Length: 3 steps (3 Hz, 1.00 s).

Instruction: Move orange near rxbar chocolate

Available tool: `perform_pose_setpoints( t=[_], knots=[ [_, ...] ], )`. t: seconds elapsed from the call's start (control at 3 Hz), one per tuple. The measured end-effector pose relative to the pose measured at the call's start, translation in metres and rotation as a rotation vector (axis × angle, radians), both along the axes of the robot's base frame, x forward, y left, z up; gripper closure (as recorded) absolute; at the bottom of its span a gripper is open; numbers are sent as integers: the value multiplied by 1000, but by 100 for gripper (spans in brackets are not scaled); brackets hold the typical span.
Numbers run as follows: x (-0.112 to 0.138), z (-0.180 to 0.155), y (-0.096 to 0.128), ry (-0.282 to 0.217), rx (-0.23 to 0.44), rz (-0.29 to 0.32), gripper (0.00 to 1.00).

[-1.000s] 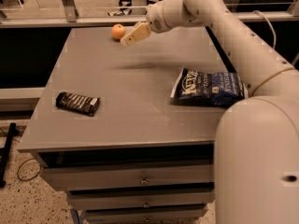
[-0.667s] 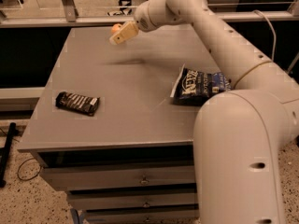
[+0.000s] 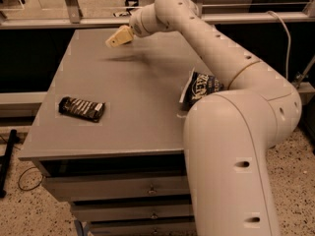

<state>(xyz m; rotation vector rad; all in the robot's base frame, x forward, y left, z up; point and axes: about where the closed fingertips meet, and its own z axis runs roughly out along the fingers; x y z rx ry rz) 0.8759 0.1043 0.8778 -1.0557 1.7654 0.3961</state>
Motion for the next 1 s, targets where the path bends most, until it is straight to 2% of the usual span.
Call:
perform_pose_setpoints(
  t=[0.33,1.0],
  knots=[
    [19,-9,-7,6,16,-56,0],
    [40,-23,-7,40,47,-87,0]
  ],
)
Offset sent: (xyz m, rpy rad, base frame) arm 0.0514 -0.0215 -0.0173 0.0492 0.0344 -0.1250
